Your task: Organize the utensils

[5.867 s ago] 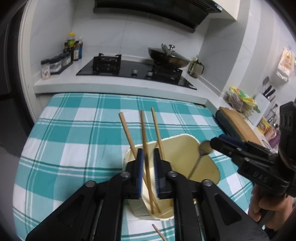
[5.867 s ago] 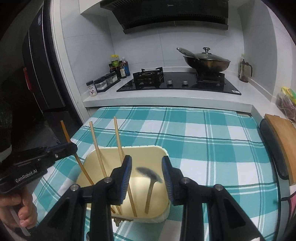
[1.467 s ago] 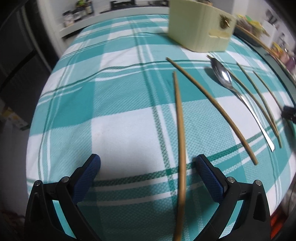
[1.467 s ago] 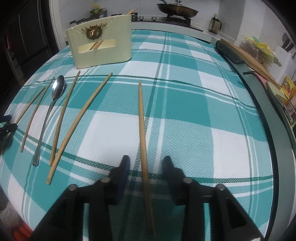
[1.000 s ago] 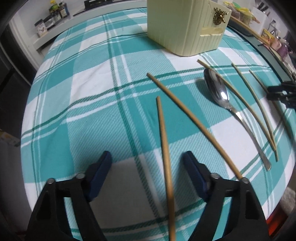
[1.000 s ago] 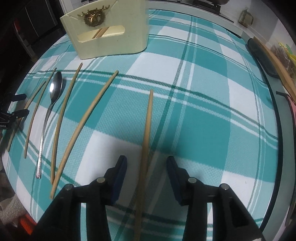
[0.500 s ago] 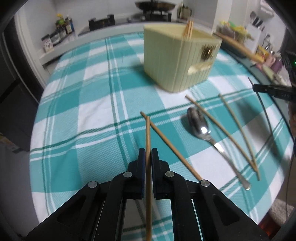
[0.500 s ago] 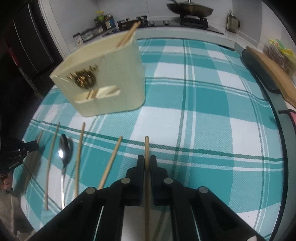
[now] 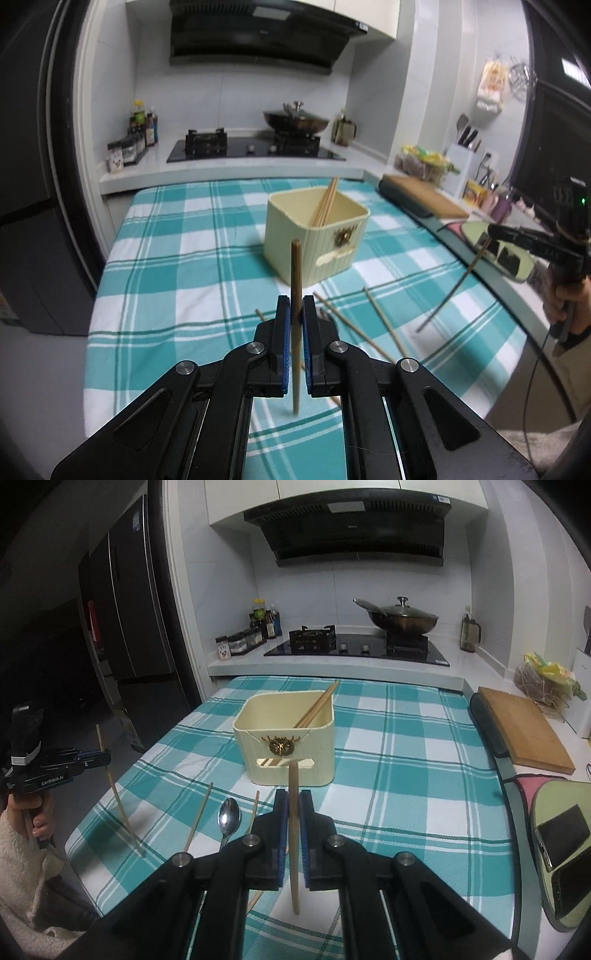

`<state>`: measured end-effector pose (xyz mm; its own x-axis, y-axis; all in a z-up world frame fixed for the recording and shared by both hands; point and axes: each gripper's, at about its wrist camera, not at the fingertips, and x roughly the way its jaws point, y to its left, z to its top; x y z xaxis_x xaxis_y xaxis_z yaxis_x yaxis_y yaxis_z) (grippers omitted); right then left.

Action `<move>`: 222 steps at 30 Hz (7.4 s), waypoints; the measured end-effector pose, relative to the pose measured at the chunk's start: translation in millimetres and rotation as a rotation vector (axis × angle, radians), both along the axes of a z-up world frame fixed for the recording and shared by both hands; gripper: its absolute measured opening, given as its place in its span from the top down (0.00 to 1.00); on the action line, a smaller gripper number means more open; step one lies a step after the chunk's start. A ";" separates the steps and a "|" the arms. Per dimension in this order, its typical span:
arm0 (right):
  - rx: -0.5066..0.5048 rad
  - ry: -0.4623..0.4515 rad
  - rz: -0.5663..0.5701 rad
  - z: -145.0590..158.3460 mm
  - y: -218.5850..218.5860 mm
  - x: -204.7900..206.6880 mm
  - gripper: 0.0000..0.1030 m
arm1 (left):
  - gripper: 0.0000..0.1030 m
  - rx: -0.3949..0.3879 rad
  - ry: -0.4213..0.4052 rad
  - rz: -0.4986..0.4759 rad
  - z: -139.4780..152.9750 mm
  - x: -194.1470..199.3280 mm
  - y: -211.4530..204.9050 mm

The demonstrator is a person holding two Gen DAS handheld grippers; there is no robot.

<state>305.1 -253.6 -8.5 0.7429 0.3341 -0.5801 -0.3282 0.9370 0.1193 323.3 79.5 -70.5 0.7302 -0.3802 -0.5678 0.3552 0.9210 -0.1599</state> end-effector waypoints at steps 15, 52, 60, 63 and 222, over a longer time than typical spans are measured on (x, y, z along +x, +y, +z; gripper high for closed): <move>0.001 -0.046 -0.012 26.0 10.1 18.8 0.94 | 0.96 -0.033 -0.017 0.008 24.9 7.1 0.1; 0.127 0.210 -0.046 -26.9 68.8 261.9 0.56 | 0.33 -0.009 0.222 0.041 17.7 234.7 -118.6; 0.011 0.136 -0.074 -11.9 25.9 192.3 0.38 | 0.16 0.016 0.234 0.086 -6.0 144.5 -54.8; -0.068 0.165 -0.088 -28.0 7.9 158.7 0.38 | 0.15 0.005 0.251 0.161 -40.9 101.6 -21.9; -0.105 0.211 -0.076 -64.6 -12.9 49.6 0.93 | 0.96 0.022 0.178 -0.003 -43.8 52.3 -4.2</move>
<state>354.7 -266.6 -73.1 0.6227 0.2117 -0.7533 -0.2343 0.9690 0.0787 375.6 75.3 -114.3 0.6165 -0.3679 -0.6961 0.3255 0.9241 -0.2002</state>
